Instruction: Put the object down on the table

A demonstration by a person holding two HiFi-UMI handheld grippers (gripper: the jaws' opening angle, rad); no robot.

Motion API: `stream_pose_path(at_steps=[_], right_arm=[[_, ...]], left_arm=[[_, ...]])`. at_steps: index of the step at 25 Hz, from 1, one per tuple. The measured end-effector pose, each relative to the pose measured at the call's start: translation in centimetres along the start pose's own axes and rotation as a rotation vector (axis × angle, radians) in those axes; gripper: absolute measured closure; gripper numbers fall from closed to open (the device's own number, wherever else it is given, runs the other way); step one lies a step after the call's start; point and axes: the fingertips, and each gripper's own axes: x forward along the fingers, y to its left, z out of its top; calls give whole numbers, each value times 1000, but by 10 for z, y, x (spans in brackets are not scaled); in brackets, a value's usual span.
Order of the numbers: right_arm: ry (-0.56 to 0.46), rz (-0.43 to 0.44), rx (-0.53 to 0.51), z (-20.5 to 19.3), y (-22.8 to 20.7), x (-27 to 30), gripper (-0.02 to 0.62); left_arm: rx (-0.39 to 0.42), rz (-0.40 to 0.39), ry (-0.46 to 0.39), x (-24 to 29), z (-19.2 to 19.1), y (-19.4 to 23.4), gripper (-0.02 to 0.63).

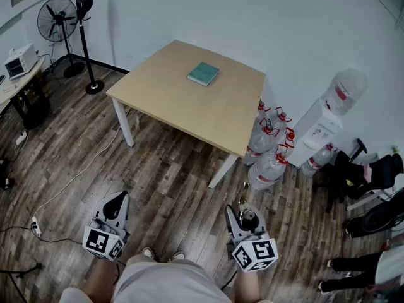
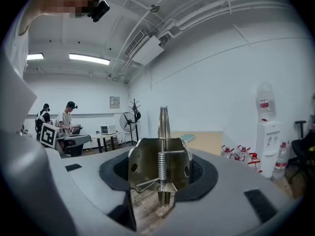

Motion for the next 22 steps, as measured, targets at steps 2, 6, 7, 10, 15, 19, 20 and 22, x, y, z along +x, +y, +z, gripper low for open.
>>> stream_pose_path(at_steps=[2, 6, 7, 10, 15, 19, 20, 22], right_arm=[[0, 2, -4, 0, 1, 1, 397], [0, 5, -10, 2, -1, 4, 397], [0, 6, -12, 3, -2, 6, 397], [0, 11, -21, 5, -6, 11, 397], [-25, 66, 1, 6, -9, 16, 396], [-26, 88, 32, -1, -18, 24, 396], [-17, 91, 40, -5, -20, 26, 396], [4, 98, 48, -11, -22, 34, 396]], left_arm=[[-1, -3, 3, 0, -2, -1, 600], [-14, 2, 1, 2, -4, -3, 600], [-16, 4, 1, 4, -5, -3, 600], [-9, 7, 11, 10, -4, -4, 600], [-7, 12, 24, 19, -9, -10, 600], [18, 6, 38, 31, -9, -18, 600], [19, 8, 42, 32, -10, -18, 600], [9, 17, 52, 34, -16, -15, 600]])
